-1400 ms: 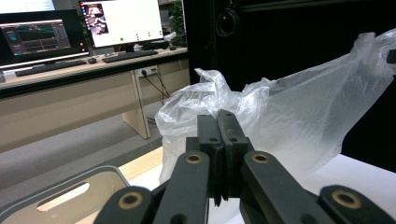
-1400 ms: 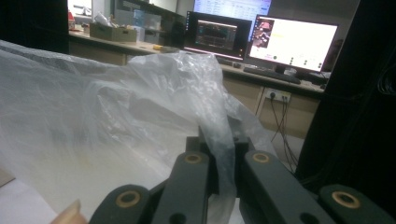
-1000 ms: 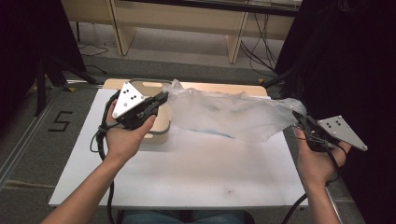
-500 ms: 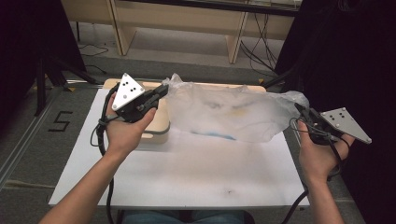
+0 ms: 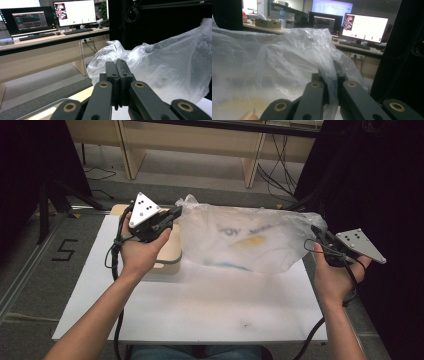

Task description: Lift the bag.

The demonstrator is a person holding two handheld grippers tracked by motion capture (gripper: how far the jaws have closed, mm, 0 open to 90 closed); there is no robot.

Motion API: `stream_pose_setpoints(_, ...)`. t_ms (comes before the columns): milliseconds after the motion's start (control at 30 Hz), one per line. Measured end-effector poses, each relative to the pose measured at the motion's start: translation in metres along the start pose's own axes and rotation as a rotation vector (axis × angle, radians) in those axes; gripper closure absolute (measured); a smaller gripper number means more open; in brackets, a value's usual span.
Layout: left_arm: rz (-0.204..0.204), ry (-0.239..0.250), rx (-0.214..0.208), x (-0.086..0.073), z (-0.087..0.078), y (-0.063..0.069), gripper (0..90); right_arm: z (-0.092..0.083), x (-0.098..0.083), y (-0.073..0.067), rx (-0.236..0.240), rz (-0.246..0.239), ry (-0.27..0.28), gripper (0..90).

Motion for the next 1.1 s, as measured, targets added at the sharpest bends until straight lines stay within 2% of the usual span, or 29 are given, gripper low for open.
stream_pose_setpoints(233,0.014,-0.022,0.02,-0.006,0.016,0.002,89.3,0.011,-0.008,-0.007,0.006,-0.002,-0.021,90.0)
stream_pose_setpoints(500,-0.005,-0.073,0.028,-0.02,0.038,0.001,89.2,0.026,-0.02,-0.019,0.033,-0.004,-0.066,90.0)
stream_pose_setpoints(800,-0.02,-0.138,0.061,-0.04,0.064,-0.007,89.3,0.041,-0.037,-0.028,0.054,0.0,-0.131,90.0)
stream_pose_setpoints(1100,-0.046,-0.175,0.072,-0.052,0.073,-0.013,89.2,0.054,-0.055,-0.034,0.07,0.01,-0.183,90.0)
Point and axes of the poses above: each handheld gripper's, and its own axes: z roughly forward along the jaws, x roughly out of its top, y roughly to its right, the point moved 5 cm from there along z, roughly forward along the jaws, and after that the axes turned 3 degrees about -y, right-handed, at the moved point
